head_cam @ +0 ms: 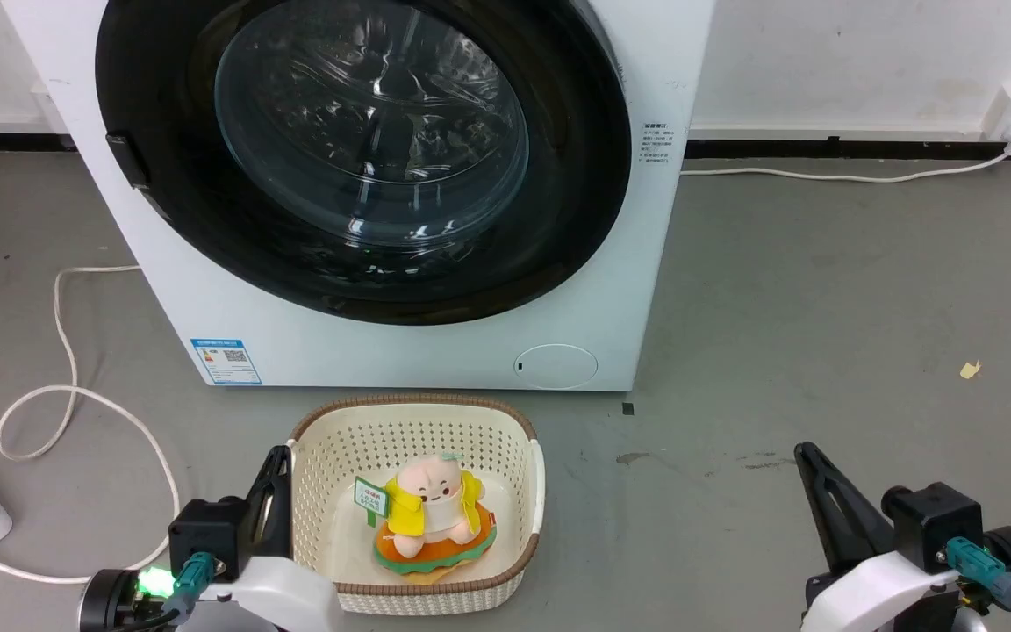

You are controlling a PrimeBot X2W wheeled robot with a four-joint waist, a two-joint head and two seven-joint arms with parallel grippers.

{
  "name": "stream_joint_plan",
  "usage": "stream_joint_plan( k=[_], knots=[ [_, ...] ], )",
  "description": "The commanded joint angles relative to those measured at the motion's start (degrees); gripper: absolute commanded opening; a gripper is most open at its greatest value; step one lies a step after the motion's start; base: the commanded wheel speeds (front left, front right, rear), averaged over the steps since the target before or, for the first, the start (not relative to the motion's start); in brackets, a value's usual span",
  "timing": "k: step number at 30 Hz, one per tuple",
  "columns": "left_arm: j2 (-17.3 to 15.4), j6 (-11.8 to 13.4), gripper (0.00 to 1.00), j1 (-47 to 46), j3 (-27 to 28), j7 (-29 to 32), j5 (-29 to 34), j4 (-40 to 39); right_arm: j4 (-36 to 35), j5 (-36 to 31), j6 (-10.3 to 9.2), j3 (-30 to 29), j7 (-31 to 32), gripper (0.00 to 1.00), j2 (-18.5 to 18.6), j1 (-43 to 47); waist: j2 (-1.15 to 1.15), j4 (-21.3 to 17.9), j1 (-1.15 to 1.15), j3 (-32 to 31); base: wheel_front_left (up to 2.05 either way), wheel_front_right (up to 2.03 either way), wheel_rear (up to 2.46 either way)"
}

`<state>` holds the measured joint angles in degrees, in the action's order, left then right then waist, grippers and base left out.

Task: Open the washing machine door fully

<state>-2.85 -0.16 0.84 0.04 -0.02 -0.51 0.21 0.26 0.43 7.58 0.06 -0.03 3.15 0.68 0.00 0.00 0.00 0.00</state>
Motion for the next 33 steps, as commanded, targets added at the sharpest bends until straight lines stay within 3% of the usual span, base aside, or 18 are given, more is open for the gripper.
stream_joint_plan(
  k=[1,33],
  knots=[
    [0.0,0.0,1.00,0.0,0.0,0.0,0.0,0.0,0.0,0.0,0.00,0.0,0.0,1.00,0.0,0.0,0.00,0.0,0.00,0.0,0.00,0.00,0.00],
    [0.0,0.1,1.00,-0.5,-1.2,-3.4,-0.9,0.4,-1.1,1.8,-0.02,0.6,-3.1,1.00,0.8,-0.7,0.00,0.4,0.00,1.6,0.00,0.00,0.00]
  ],
)
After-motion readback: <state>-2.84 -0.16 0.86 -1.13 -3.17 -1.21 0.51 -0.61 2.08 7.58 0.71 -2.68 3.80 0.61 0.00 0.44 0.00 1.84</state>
